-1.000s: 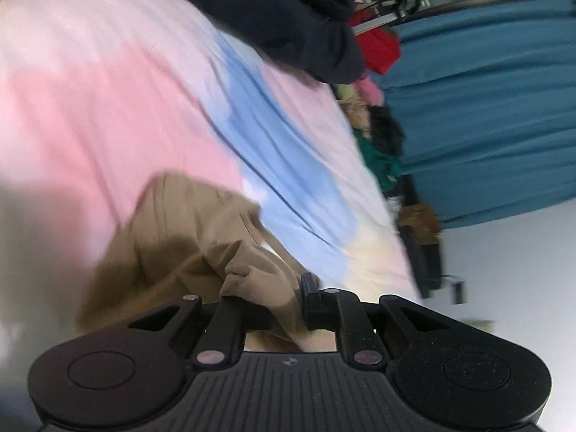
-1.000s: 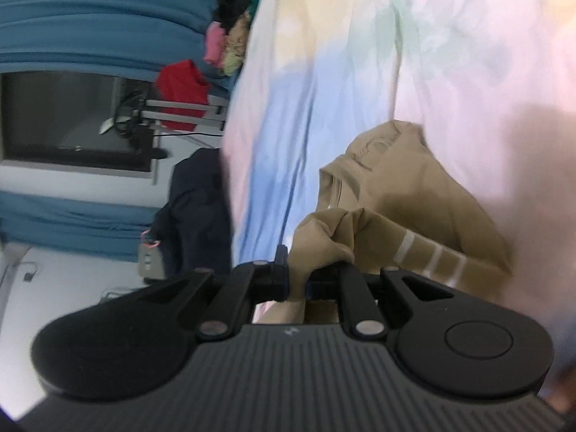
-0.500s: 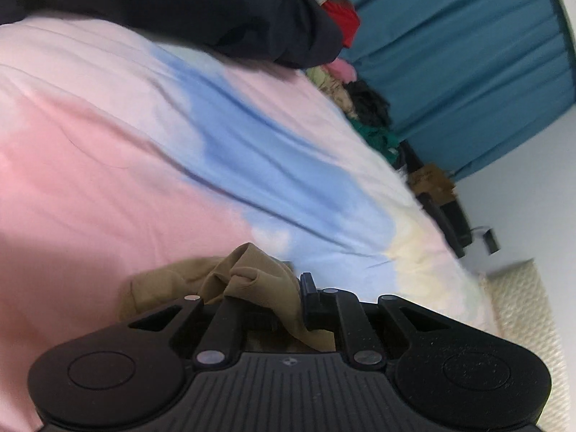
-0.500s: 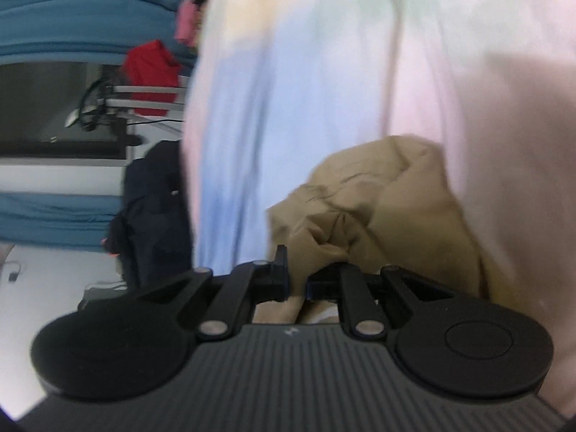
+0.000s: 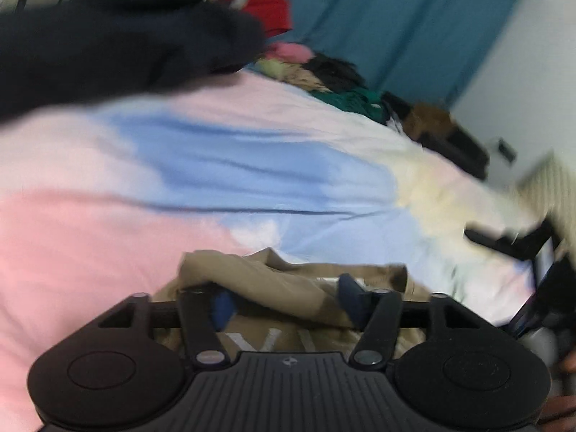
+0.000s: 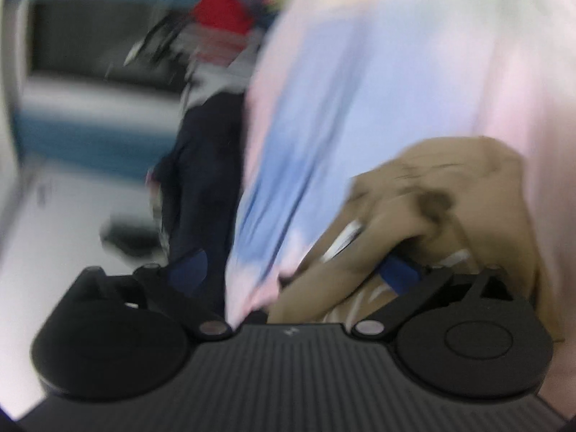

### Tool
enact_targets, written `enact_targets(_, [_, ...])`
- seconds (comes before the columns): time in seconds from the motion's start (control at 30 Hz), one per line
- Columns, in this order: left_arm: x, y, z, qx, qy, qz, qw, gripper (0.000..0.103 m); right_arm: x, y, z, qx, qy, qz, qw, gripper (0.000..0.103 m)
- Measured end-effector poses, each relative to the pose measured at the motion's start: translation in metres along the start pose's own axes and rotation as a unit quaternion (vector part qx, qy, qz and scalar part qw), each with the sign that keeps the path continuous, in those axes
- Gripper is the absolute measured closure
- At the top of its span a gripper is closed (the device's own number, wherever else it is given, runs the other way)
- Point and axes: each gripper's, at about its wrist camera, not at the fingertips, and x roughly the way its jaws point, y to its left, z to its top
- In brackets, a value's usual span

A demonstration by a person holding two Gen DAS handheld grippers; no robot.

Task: Fold clothes

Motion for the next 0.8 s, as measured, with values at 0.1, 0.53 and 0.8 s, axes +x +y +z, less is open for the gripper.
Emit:
enact_targets(0.1, [-0.015, -0.014, -0.006, 0.027, -0.024, 0.017, 0.9992, 0.023, -0.014, 0.033, -0.018, -0.119, -0.039, -0.042, 0.991, 0.0])
enact_targets(0.53, [0.017, -0.002, -0.017, 0.063, 0.015, 0.085, 0.9943, 0.019, 0.056, 0.035, -0.032, -0.307, -0.028, -0.23, 0.923, 0.033])
enact_targets(0.8, [0.018, -0.002, -0.02, 0.075, 0.013, 0.088, 0.9932, 0.019, 0.059, 0.038, -0.042, -0.334, -0.036, -0.241, 0.911, 0.033])
